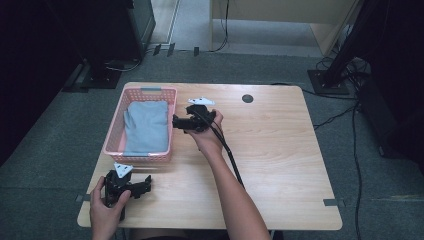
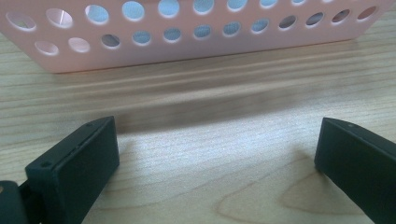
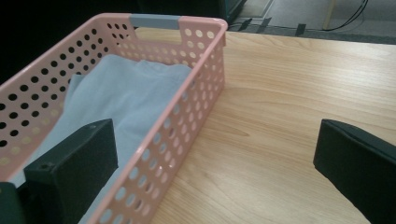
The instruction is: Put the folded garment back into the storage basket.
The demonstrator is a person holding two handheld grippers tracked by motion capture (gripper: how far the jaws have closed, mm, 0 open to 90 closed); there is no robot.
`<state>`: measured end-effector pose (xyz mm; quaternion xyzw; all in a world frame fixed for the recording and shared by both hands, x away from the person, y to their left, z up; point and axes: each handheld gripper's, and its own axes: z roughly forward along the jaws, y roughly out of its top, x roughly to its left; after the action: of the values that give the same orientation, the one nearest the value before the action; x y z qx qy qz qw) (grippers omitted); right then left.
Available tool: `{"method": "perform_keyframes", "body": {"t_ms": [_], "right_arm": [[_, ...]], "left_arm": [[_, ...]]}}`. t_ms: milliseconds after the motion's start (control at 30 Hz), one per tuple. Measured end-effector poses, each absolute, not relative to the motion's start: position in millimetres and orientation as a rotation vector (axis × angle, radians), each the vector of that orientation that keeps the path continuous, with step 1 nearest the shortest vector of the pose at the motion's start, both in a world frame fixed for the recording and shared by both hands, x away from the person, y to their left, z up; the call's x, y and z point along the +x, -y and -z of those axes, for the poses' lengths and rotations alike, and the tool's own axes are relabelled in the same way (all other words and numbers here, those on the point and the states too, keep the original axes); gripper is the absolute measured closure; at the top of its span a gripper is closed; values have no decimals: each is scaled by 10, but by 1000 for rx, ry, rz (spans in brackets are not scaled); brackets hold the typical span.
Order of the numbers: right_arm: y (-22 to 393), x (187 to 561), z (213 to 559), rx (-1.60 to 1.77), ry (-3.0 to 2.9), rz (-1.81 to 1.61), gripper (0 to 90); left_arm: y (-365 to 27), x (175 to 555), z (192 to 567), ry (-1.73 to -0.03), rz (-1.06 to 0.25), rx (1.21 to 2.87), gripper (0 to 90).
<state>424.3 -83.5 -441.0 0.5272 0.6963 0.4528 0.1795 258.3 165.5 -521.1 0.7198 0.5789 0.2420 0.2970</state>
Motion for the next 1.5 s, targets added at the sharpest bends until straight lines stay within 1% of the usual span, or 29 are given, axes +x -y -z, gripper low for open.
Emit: {"method": "perform_keyframes", "body": {"t_ms": [300, 1500], "right_arm": [[1046, 4213, 4539, 1524, -1944, -1256, 0], [1618, 4031, 4874, 1598, -1898, -1189, 0]], "left_arm": [[-1655, 2583, 5211, -1539, -643, 1914, 0], [-1654, 2584, 5211, -1539, -643, 1913, 0]]}}
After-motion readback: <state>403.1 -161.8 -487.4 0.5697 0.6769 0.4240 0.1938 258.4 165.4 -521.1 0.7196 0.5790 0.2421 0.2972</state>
